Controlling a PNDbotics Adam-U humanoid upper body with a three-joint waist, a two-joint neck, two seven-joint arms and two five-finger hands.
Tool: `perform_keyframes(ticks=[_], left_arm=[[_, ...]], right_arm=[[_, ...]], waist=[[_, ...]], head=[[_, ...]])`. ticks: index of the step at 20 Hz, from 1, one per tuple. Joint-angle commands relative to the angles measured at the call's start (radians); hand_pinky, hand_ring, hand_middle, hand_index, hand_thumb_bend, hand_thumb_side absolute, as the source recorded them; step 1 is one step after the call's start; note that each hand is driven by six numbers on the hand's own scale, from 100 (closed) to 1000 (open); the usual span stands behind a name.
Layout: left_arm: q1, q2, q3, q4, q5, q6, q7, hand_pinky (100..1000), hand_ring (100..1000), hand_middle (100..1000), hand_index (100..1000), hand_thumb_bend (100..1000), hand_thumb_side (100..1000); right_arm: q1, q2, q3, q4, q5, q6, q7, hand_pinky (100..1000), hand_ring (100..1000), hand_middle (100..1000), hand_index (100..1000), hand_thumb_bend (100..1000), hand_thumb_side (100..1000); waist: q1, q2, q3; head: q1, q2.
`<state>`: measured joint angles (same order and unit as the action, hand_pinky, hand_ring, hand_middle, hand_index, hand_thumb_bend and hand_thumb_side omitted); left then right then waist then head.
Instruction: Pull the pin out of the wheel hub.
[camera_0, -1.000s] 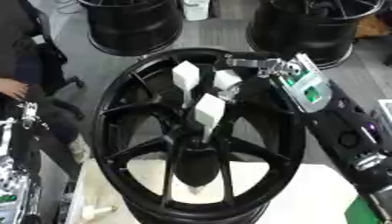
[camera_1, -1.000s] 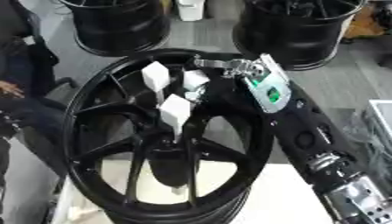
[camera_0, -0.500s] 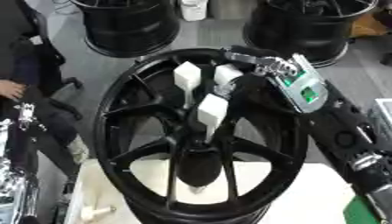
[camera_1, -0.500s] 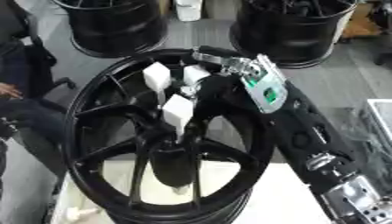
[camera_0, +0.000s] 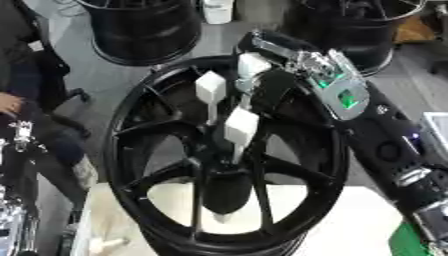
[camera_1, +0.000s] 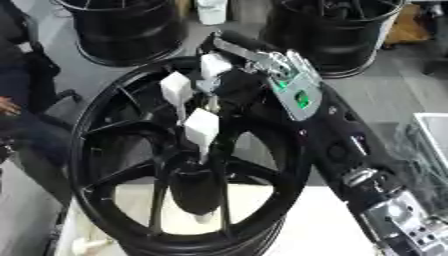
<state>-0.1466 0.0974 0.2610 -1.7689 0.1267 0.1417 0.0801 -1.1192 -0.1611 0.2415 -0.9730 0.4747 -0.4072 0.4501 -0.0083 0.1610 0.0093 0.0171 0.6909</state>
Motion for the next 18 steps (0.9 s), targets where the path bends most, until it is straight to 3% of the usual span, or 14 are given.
perform_keyframes(ticks=[1, 7, 10, 16, 17, 18], left_arm=[[-0.008, 0.024, -0.005, -0.01, -0.001, 0.0, -0.001, 614, 610, 681, 764, 685, 641], [-0.003, 0.032, 0.003, -0.011, -0.003, -0.001, 0.006, 614, 609, 680, 764, 686, 640], [0.003, 0.038, 0.01, -0.011, -0.005, -0.001, 0.012, 614, 608, 680, 764, 688, 640], [0.01, 0.042, 0.022, -0.013, -0.005, -0.002, 0.025, 614, 607, 679, 763, 689, 639], [0.01, 0.041, 0.023, -0.014, -0.004, -0.002, 0.027, 614, 607, 678, 763, 692, 633], [0.01, 0.041, 0.024, -0.014, -0.004, -0.002, 0.028, 614, 607, 678, 763, 689, 639]], right_arm=[[-0.048, -0.043, -0.019, -0.039, -0.013, 0.006, -0.011, 403, 100, 169, 532, 100, 320], [-0.089, -0.16, -0.045, -0.084, -0.062, 0.03, -0.026, 416, 100, 169, 536, 100, 282], [-0.066, -0.285, -0.087, -0.129, -0.113, 0.056, -0.059, 431, 100, 169, 536, 100, 260], [0.125, -0.545, -0.269, -0.205, -0.205, 0.156, -0.232, 486, 114, 191, 541, 100, 216], [0.173, -0.577, -0.31, -0.206, -0.207, 0.175, -0.278, 519, 160, 234, 554, 100, 137], [0.219, -0.603, -0.347, -0.204, -0.205, 0.195, -0.326, 544, 200, 269, 576, 100, 226]], waist=[[0.0, -0.021, -0.001], [-0.008, -0.026, -0.016], [-0.012, -0.029, -0.03], [-0.011, -0.027, -0.053], [-0.01, -0.025, -0.056], [-0.008, -0.024, -0.059]], head=[[-0.014, -0.023], [-0.003, -0.022], [0.02, -0.015], [0.045, -0.007], [0.046, -0.007], [0.046, -0.007]])
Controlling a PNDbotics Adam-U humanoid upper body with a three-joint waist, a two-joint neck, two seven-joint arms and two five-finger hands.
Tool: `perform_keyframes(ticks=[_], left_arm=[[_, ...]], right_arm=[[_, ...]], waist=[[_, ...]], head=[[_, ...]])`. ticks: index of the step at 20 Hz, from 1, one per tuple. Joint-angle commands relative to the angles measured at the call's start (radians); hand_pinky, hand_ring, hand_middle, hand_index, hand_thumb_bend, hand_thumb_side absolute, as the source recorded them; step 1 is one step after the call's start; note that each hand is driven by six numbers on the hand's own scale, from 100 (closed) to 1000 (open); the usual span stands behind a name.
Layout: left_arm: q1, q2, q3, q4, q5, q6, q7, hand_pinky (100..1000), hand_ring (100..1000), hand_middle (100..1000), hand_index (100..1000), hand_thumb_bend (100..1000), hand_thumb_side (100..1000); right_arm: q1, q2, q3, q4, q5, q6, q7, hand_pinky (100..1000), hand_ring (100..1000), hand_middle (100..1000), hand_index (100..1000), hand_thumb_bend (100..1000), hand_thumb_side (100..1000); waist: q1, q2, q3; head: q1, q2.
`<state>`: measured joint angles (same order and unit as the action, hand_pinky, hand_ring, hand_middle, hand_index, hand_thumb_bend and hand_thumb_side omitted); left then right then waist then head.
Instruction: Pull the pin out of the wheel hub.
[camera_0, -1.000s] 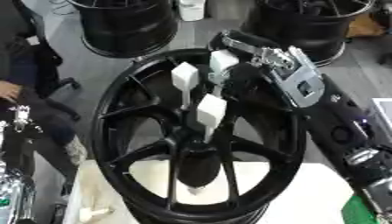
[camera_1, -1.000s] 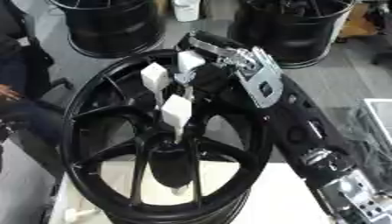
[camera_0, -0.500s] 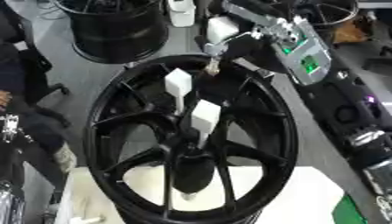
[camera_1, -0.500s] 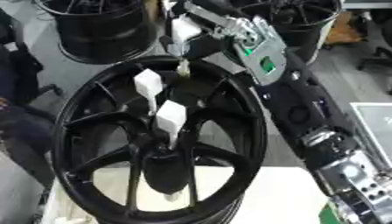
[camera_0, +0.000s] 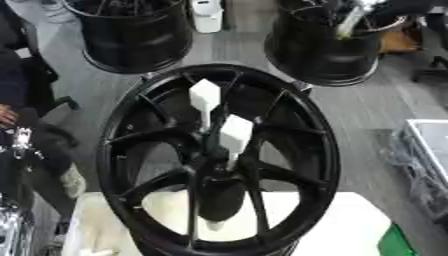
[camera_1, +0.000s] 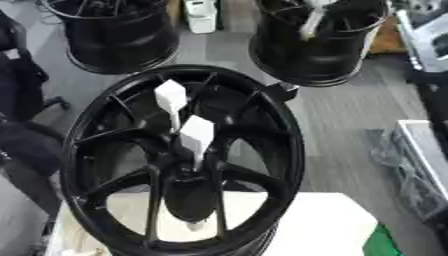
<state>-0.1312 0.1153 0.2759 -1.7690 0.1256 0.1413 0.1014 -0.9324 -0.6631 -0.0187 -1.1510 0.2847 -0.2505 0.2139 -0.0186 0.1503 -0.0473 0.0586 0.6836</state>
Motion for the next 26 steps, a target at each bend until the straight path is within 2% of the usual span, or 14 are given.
perform_keyframes(ticks=[1, 2, 4, 5, 6, 8, 9, 10, 11, 14, 17, 20, 23, 26], left_arm=[[-0.006, 0.022, 0.01, -0.014, -0.002, -0.002, 0.008, 614, 607, 678, 763, 690, 639], [-0.006, 0.021, 0.012, -0.015, -0.002, -0.002, 0.009, 614, 607, 678, 763, 690, 639], [-0.007, 0.02, 0.014, -0.015, -0.002, -0.002, 0.011, 614, 606, 678, 763, 690, 640], [-0.007, 0.019, 0.015, -0.015, -0.001, -0.002, 0.012, 614, 606, 679, 763, 690, 639], [-0.008, 0.019, 0.016, -0.016, -0.001, -0.003, 0.013, 614, 606, 679, 763, 690, 639], [-0.008, 0.018, 0.018, -0.016, -0.001, -0.003, 0.015, 614, 606, 679, 763, 690, 639], [-0.008, 0.017, 0.018, -0.016, 0.0, -0.003, 0.016, 614, 605, 679, 763, 690, 640], [-0.009, 0.016, 0.018, -0.016, 0.0, -0.003, 0.016, 614, 605, 679, 763, 690, 640], [-0.009, 0.015, 0.019, -0.016, 0.0, -0.003, 0.016, 614, 605, 679, 763, 690, 640], [-0.012, 0.014, 0.019, -0.017, 0.001, -0.004, 0.017, 614, 605, 680, 763, 690, 639], [-0.014, 0.013, 0.019, -0.018, 0.002, -0.004, 0.017, 614, 605, 680, 763, 690, 639], [-0.016, 0.012, 0.018, -0.018, 0.002, -0.005, 0.016, 614, 604, 680, 763, 690, 638], [-0.019, 0.011, 0.018, -0.019, 0.002, -0.005, 0.016, 614, 604, 680, 763, 690, 638], [-0.02, 0.007, 0.02, -0.02, 0.004, -0.006, 0.017, 614, 603, 679, 762, 691, 638]], right_arm=[[0.081, -0.121, -0.123, -0.016, -0.011, 0.059, -0.14, 591, 290, 364, 637, 100, 241], [0.133, -0.137, -0.157, 0.001, -0.005, 0.081, -0.192, 617, 338, 419, 672, 100, 253], [0.227, -0.151, -0.21, 0.05, 0.014, 0.125, -0.271, 709, 526, 598, 801, 100, 320], [0.273, -0.151, -0.233, 0.08, 0.025, 0.146, -0.302, 724, 564, 637, 827, 100, 336], [0.316, -0.147, -0.255, 0.113, 0.031, 0.165, -0.329, 759, 636, 718, 868, 100, 367], [0.397, -0.13, -0.293, 0.186, 0.02, 0.193, -0.38, 796, 716, 787, 906, 100, 424], [0.43, -0.119, -0.307, 0.223, 0.004, 0.204, -0.404, 817, 752, 821, 925, 100, 337], [0.463, -0.105, -0.319, 0.26, -0.021, 0.211, -0.428, 822, 762, 831, 928, 100, 474], [0.492, -0.09, -0.328, 0.294, -0.052, 0.213, -0.452, 829, 778, 846, 937, 100, 509], [0.569, -0.04, -0.337, 0.38, -0.175, 0.194, -0.517, 847, 810, 879, 947, 100, 579], [0.622, 0.0, -0.325, 0.419, -0.264, 0.154, -0.549, 850, 821, 883, 947, 100, 596], [0.656, 0.032, -0.321, 0.404, -0.294, 0.125, -0.565, 842, 795, 857, 942, 100, 591], [0.681, 0.066, -0.338, 0.324, -0.283, 0.115, -0.581, 829, 763, 817, 934, 100, 576], [0.714, 0.141, -0.367, 0.111, -0.252, 0.095, -0.582, 823, 753, 807, 934, 100, 551]], waist=[[0.003, -0.011, -0.006], [0.004, -0.009, -0.009], [0.007, -0.006, -0.014], [0.008, -0.004, -0.016], [0.01, -0.003, -0.017], [0.012, -0.001, -0.017], [0.013, 0.0, -0.016], [0.015, 0.0, -0.015], [0.016, 0.001, -0.013], [0.02, 0.002, -0.008], [0.022, 0.003, -0.005], [0.021, 0.003, -0.004], [0.021, 0.004, -0.003], [0.023, 0.006, -0.007]], head=[[0.005, 0.0], [0.005, 0.0], [0.002, -0.002], [-0.002, -0.003], [-0.007, -0.005], [-0.015, -0.007], [-0.019, -0.007], [-0.023, -0.008], [-0.026, -0.009], [-0.033, -0.013], [-0.036, -0.015], [-0.038, -0.017], [-0.036, -0.019], [-0.025, -0.02]])
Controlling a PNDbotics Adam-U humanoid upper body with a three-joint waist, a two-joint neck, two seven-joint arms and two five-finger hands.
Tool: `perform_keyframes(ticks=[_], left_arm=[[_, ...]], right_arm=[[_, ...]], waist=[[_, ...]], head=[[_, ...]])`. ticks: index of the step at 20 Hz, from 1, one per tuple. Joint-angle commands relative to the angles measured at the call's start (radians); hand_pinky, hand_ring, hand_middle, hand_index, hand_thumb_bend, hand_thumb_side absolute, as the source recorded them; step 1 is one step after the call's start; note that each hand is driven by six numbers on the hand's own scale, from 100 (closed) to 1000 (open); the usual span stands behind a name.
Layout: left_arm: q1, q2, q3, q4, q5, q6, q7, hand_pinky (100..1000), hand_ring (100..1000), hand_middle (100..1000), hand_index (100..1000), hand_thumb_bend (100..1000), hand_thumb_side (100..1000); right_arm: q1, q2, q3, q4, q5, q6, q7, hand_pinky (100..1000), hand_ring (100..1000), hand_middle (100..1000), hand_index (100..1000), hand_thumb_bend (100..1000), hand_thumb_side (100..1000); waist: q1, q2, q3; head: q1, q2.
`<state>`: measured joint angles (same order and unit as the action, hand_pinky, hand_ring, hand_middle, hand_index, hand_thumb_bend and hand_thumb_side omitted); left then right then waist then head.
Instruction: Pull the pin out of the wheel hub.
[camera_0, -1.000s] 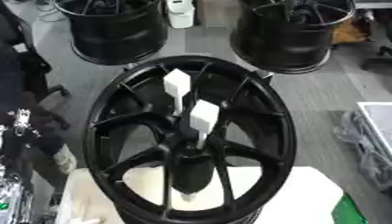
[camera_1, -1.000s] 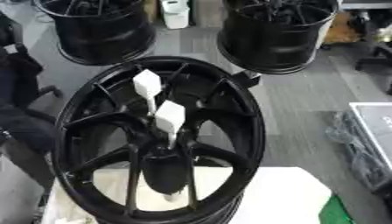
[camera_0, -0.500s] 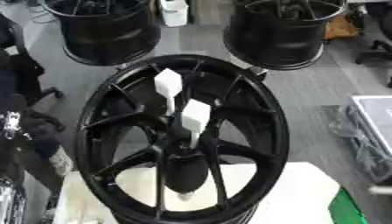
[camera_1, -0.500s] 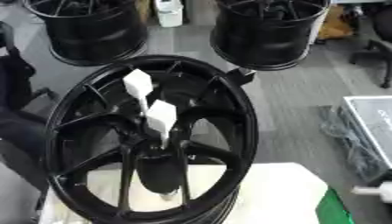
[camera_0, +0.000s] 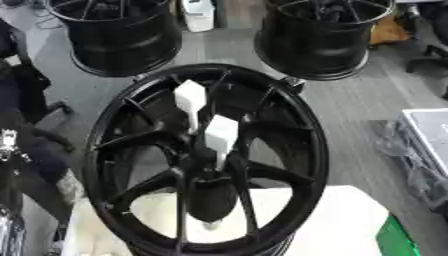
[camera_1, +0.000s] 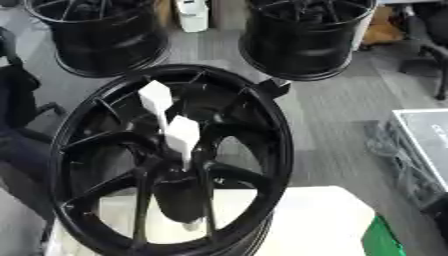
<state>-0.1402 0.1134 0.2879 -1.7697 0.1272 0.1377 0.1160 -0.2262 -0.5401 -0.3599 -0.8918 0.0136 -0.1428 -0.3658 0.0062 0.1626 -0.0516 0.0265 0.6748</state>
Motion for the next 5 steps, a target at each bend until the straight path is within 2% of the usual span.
perform_keyframes(ticks=[1, 3, 5], left_arm=[[-0.012, 0.007, 0.008, -0.019, 0.002, -0.002, 0.003, 614, 603, 679, 762, 691, 638], [-0.013, 0.004, 0.008, -0.021, 0.003, -0.003, 0.004, 615, 604, 679, 762, 691, 637], [-0.018, 0.001, 0.008, -0.022, 0.003, -0.003, 0.006, 615, 605, 680, 762, 691, 637]], right_arm=[[0.02, 0.049, -0.033, -0.231, 0.024, -0.011, 0.002, 822, 751, 805, 934, 100, 548], [0.044, 0.113, -0.032, -0.398, 0.008, -0.005, 0.018, 818, 742, 799, 935, 100, 541], [0.07, 0.165, -0.008, -0.547, -0.02, 0.005, 0.046, 817, 740, 798, 936, 100, 540]], waist=[[0.0, -0.005, -0.005], [0.003, -0.002, -0.012], [0.006, 0.002, -0.018]], head=[[0.01, -0.011], [0.016, -0.013], [0.024, -0.014]])
